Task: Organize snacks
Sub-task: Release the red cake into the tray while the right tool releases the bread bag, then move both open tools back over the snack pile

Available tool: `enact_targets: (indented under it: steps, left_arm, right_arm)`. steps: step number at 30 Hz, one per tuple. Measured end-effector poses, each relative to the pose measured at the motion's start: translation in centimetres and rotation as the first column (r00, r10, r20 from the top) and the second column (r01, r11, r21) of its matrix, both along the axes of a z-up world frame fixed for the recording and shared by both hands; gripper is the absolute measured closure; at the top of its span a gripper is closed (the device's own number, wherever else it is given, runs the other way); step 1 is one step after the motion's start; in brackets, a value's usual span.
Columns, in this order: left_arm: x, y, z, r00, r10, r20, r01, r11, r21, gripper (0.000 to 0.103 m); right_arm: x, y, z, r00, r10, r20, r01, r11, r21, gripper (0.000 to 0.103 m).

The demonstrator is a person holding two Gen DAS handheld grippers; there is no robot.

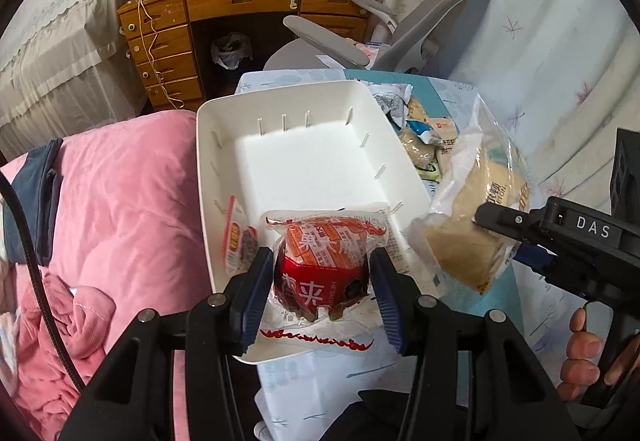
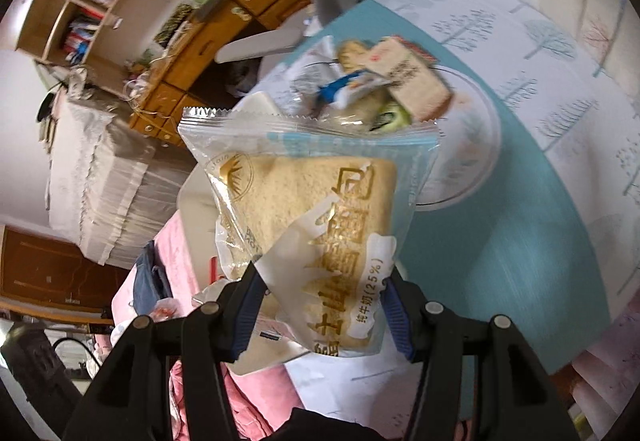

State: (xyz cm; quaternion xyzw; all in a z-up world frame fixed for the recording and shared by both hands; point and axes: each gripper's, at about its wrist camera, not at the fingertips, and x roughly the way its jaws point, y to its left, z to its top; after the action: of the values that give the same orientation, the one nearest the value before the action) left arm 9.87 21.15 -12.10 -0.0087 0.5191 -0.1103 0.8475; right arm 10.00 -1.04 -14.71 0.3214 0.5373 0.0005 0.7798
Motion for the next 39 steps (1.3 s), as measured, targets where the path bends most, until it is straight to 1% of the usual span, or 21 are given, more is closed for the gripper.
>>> enact_targets:
  steps: [4, 6, 7, 8, 9, 10, 11, 15, 19, 21, 26, 32, 39]
  left_arm:
    - [-0.1, 0.9, -0.5, 1.0, -0.01, -0.015, 0.01, 1.0, 0.016, 0.053]
    - [-0.2, 1.3, -0.8, 1.0, -0.01, -0.026, 0.011, 1.0, 0.022, 0.053]
    - [-0.2, 1.4, -0.9, 1.0, -0.006, -0.03, 0.007, 0.999, 0.032, 0.052]
    - [-0.2, 1.5, -1.0, 1.0, -0.001, -0.03, 0.002, 0.999, 0.041, 0.05]
    - [-0.1, 1.7, -1.0, 1.0, -0.002, -0.031, 0.003, 1.0, 0.027, 0.049]
    - [-0.2, 1.7, -1.0, 1.0, -0.001, -0.032, 0.002, 1.0, 0.022, 0.045]
    - [-0.3, 1.7, -1.0, 1.0, -0.002, -0.03, 0.002, 1.0, 0.024, 0.043]
    - [-0.4, 1.3, -1.1, 0.999, -0.013, -0.034, 0.014, 1.0, 0.027, 0.041]
    - [-0.5, 0.7, -1.0, 0.999, -0.019, -0.034, 0.02, 1.0, 0.022, 0.033]
    - [-0.5, 0.4, -0.9, 0.999, -0.018, -0.037, 0.018, 1.0, 0.019, 0.032]
    - [-0.4, -0.9, -0.8, 0.999, -0.015, -0.049, 0.015, 1.0, 0.006, 0.029]
    - [-0.3, -3.7, -0.4, 0.997, -0.031, -0.065, 0.03, 1.0, -0.007, 0.029]
    - [1.2, -8.0, 0.4, 0.996, -0.033, -0.083, 0.031, 0.999, -0.025, 0.029]
  right_arm:
    - [0.3, 2.1, -0.3, 0.999, 0.035, 0.026, -0.036, 0.999, 0.016, 0.047]
    - [0.4, 2.9, -0.7, 0.998, 0.051, 0.024, -0.051, 0.998, 0.03, 0.046]
    - [0.5, 3.2, -0.9, 0.998, 0.059, 0.022, -0.06, 0.997, 0.04, 0.044]
    - [0.6, 3.4, -1.1, 0.998, 0.063, 0.016, -0.063, 0.997, 0.048, 0.043]
    - [0.6, 3.5, -1.5, 0.998, 0.064, 0.007, -0.064, 0.996, 0.062, 0.043]
    - [0.6, 3.5, -1.7, 0.998, 0.065, 0.004, -0.065, 0.995, 0.072, 0.042]
    - [0.6, 3.5, -2.0, 0.998, 0.063, -0.002, -0.062, 0.994, 0.091, 0.04]
    - [0.4, 3.2, -2.1, 0.999, 0.05, -0.004, -0.049, 0.995, 0.091, 0.029]
    - [0.1, 2.9, -2.0, 0.999, 0.046, -0.004, -0.046, 0.995, 0.084, 0.029]
    - [0.0, 2.6, -2.0, 0.999, 0.046, -0.008, -0.045, 0.996, 0.083, 0.029]
    - [-0.4, 1.3, -1.5, 0.999, 0.048, -0.019, -0.047, 0.997, 0.062, 0.029]
    - [-0.7, -0.9, -0.4, 0.998, 0.067, -0.014, -0.067, 0.998, 0.004, 0.029]
    - [-0.2, -4.1, 0.5, 0.991, 0.132, -0.002, -0.132, 0.985, -0.115, 0.029]
